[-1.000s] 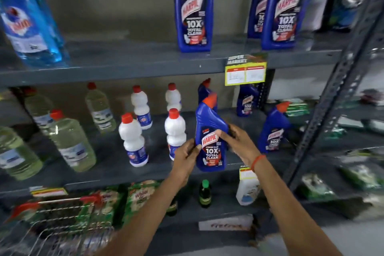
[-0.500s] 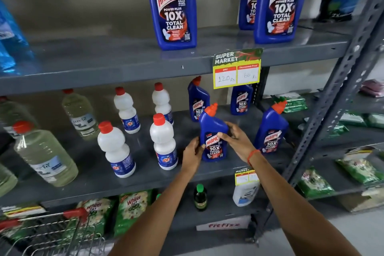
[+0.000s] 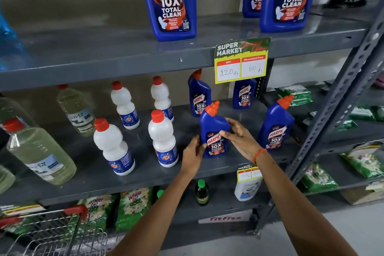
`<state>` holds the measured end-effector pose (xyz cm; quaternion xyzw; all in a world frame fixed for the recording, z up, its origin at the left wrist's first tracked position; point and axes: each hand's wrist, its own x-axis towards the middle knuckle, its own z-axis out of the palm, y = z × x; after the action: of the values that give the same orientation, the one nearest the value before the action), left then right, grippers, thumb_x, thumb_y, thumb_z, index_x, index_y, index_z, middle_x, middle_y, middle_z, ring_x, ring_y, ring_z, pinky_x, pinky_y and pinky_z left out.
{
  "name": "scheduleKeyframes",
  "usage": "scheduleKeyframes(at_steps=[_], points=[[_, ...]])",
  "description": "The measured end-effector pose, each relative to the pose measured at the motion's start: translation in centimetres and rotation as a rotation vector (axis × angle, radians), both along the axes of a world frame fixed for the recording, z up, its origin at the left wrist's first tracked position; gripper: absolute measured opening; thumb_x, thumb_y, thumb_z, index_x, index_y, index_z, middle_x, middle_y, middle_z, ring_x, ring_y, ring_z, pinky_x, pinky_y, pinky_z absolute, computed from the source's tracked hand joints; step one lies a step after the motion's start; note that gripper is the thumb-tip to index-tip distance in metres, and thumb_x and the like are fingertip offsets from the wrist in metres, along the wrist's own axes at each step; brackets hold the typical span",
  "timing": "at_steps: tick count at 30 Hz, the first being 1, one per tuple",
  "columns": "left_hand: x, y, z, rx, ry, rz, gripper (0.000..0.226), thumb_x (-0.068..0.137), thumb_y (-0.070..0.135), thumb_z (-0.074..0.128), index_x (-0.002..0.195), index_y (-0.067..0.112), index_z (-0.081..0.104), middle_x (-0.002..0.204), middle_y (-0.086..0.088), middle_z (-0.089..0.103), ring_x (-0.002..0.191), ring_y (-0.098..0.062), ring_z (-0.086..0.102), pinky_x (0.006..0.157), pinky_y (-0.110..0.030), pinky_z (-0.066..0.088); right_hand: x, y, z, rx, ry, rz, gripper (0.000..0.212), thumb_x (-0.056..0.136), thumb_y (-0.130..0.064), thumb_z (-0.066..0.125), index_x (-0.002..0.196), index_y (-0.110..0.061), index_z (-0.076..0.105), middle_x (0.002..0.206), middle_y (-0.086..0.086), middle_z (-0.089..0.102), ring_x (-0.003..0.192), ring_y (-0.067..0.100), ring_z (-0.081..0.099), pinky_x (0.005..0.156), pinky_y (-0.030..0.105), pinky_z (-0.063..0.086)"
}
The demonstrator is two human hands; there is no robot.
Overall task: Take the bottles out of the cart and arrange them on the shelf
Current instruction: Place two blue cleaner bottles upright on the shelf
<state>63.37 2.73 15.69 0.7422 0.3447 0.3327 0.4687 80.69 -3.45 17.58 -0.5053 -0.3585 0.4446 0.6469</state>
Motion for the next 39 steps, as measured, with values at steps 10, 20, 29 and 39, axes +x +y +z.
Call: scheduleKeyframes(at_steps=[10, 20, 29, 39], points=[[0.1, -0.1, -0.2, 0.021, 0.016, -0.003, 0.031, 0.093, 0.008, 0.052, 0.121, -0.003, 0.050, 0.119, -0.021, 0.062, 0.110, -0.027, 0.060, 0.096, -0.042, 0.051, -0.4, -0.6, -0.2, 0.031, 0.036, -0.017, 0.043, 0.089, 0.006, 0.058, 0.126, -0.013, 0.049, 0.117, 0.002, 0.062, 0.108, 0.013, 0.061, 0.077, 0.016, 0.056], [0.0, -0.2, -0.2, 0.034, -0.015, 0.015, 0.032, 0.092, 0.008, 0.054, 0.122, -0.002, 0.051, 0.120, -0.020, 0.063, 0.110, -0.027, 0.060, 0.096, -0.042, 0.051, -0.9, -0.8, 0.1, 0.020, 0.037, -0.037, 0.046, 0.089, 0.003, 0.060, 0.131, -0.010, 0.046, 0.116, 0.002, 0.063, 0.102, 0.008, 0.065, 0.076, 0.017, 0.057], [-0.2, -0.7, -1.2, -0.085, -0.011, -0.070, 0.044, 0.088, 0.010, 0.060, 0.128, 0.003, 0.044, 0.124, -0.012, 0.060, 0.113, -0.021, 0.059, 0.099, -0.039, 0.049, -1.2, -1.8, -0.1, -0.037, -0.004, -0.135, 0.052, 0.087, 0.011, 0.053, 0.135, -0.011, 0.048, 0.130, 0.008, 0.058, 0.116, 0.017, 0.057, 0.092, 0.030, 0.054], [1.3, 1.3, -2.7, -0.188, 0.167, -0.069, 0.056, 0.064, 0.005, 0.082, 0.113, 0.002, 0.054, 0.113, -0.020, 0.067, 0.101, -0.028, 0.064, 0.093, -0.042, 0.052, 0.5, -6.8, -3.9, -0.186, -0.418, -1.158, 0.083, 0.066, -0.004, 0.083, 0.135, 0.006, 0.038, 0.140, 0.030, 0.033, 0.132, 0.038, 0.034, 0.109, 0.010, 0.022]])
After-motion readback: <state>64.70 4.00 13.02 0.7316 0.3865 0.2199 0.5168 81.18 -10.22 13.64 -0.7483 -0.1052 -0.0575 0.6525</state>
